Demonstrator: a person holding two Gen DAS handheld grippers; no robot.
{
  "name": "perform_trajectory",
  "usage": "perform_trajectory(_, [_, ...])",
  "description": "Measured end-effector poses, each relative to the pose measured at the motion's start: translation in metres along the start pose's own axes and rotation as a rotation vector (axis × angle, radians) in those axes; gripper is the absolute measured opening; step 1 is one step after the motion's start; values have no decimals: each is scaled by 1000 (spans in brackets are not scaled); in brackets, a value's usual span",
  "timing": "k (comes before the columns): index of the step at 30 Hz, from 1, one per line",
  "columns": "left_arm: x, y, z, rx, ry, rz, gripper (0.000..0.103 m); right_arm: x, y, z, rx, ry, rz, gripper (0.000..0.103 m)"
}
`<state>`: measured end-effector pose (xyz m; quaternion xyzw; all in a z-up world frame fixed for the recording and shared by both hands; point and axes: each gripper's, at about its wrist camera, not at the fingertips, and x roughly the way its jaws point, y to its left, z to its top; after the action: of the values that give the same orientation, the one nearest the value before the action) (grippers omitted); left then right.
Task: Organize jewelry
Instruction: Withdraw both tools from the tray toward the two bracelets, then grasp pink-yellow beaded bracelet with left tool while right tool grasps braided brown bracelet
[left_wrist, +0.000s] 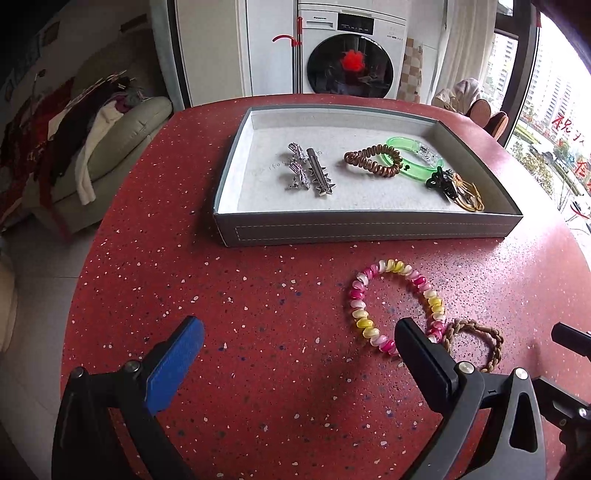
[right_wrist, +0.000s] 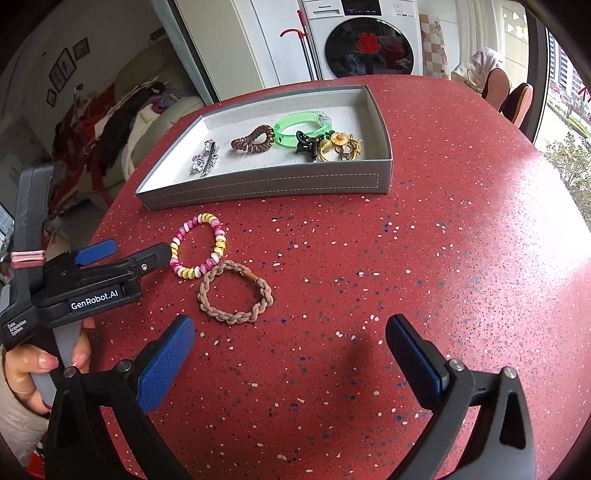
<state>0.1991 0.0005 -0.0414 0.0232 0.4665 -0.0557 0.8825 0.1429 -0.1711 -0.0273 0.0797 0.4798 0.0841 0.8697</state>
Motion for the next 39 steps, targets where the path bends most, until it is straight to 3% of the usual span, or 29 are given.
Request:
perform_trajectory(6, [7, -2, 4, -7, 15, 13, 103, 3, 2, 5, -21, -7, -29, 102])
perform_trajectory(16, [21, -9, 6, 7, 45, 35, 103, 15, 12, 10, -99, 11, -47, 79])
perform_trajectory(31, [17, -19, 7, 41, 28, 19, 102, 30, 39, 7, -287, 11, -90, 54])
perform_trajectory(36, [13, -25, 7, 73, 26, -8, 88, 30, 43, 6, -314, 19, -72, 38])
perform_trajectory(38, [11, -27, 7, 84, 29, -25, 81, 29, 45, 6, -316, 23, -58, 29])
perform_trajectory(39, [10, -28, 7, 90, 30, -29, 77, 29, 46, 6, -320, 22, -59, 19])
